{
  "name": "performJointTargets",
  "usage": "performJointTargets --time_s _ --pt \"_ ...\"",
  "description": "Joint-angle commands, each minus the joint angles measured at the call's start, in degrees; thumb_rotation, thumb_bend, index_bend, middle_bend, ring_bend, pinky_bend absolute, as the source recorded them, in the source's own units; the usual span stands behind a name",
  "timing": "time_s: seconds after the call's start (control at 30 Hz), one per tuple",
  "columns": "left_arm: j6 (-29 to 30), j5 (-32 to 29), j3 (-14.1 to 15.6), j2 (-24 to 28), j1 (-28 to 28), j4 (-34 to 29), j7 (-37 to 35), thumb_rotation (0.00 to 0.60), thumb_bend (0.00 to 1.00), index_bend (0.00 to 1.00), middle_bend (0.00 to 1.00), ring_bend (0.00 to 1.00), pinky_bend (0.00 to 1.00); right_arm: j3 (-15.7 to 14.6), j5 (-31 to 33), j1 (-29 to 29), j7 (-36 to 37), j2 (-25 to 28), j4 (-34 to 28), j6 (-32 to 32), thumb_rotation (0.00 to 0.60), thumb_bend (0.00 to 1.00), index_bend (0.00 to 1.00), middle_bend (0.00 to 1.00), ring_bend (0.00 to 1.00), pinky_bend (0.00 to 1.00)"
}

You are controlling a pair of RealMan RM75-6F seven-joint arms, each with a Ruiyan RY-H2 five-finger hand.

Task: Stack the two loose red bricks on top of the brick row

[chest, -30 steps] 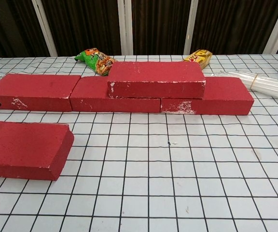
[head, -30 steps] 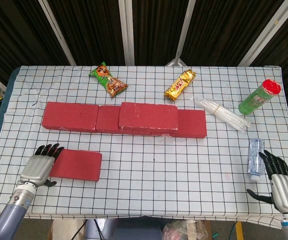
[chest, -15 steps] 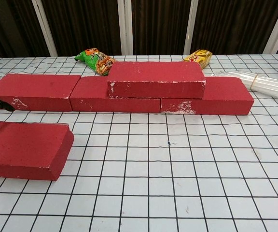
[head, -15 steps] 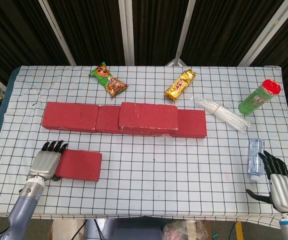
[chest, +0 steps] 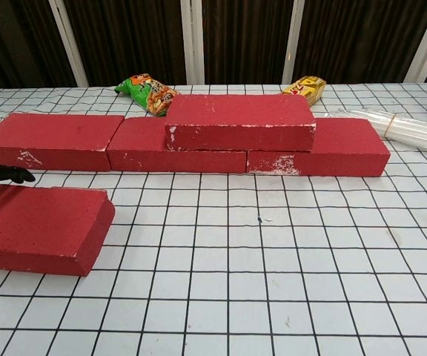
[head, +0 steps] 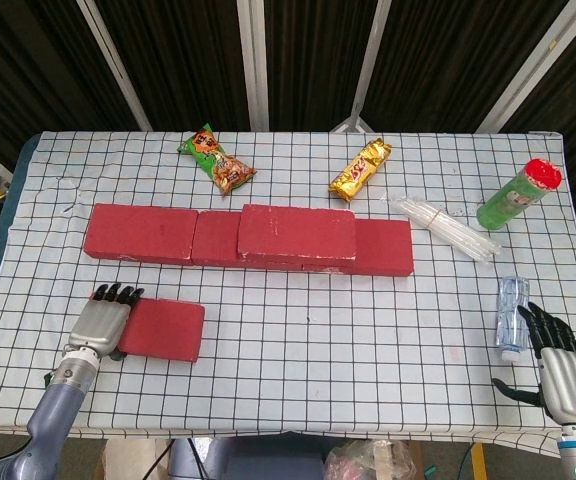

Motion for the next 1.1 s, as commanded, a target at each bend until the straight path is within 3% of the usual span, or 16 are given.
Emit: performJointTargets --time_s 0.03,0.4,0.6,0.8,0.87,0.97,1.1 --pt "0.1 0.8 0.3 -0.3 -0.3 0.6 -0.6 0.600 0.00 0.07 0.13 0.00 0.00 0.0 0.1 0.1 0.0 -0.1 0.1 -0.2 0.600 0.13 0.00 0.00 0.00 0.00" --pt "-0.2 1.2 -0.4 0.5 -1.3 1.2 -3.7 0.600 0.00 0.27 0.23 0.00 0.00 0.0 0.4 0.2 0.0 -0.1 0.0 -0.9 0.600 0.13 0.00 0.00 0.00 0.00" --pt "-3.7 -1.4 -3.6 6.4 -3.6 -2.2 -7.1 0.600 0.00 0.29 0.24 0.00 0.00 0.4 1.3 0.3 -0.1 -0.3 0.2 -1.3 0.600 0.13 0.00 0.00 0.00 0.00" --pt "-11.5 -9.7 -7.6 16.7 -9.1 -5.6 -8.3 0.600 0.00 0.29 0.24 0.00 0.00 1.0 3.6 0.9 -1.5 -0.9 0.6 -2.7 0.600 0.13 0.00 0.00 0.00 0.00" --pt "-15.4 -16.1 -8.2 21.7 -13.7 -3.6 -5.7 0.600 0.00 0.28 0.23 0.00 0.00 1.3 5.5 1.4 -2.7 -1.3 0.8 -4.0 0.600 0.13 0.00 0.00 0.00 0.00" --pt "-18.1 -21.5 -7.5 23.5 -18.2 -1.0 -2.8 0.600 0.00 0.28 0.23 0.00 0.00 1.6 6.8 1.8 -4.1 -1.7 0.8 -4.6 0.600 0.13 0.00 0.00 0.00 0.00" --pt "-21.4 -23.9 -7.6 22.7 -21.9 4.9 -3.3 0.600 0.00 0.30 0.23 0.00 0.00 2.2 8.9 2.2 -6.0 -2.5 0.9 -5.0 0.600 0.13 0.00 0.00 0.00 0.00"
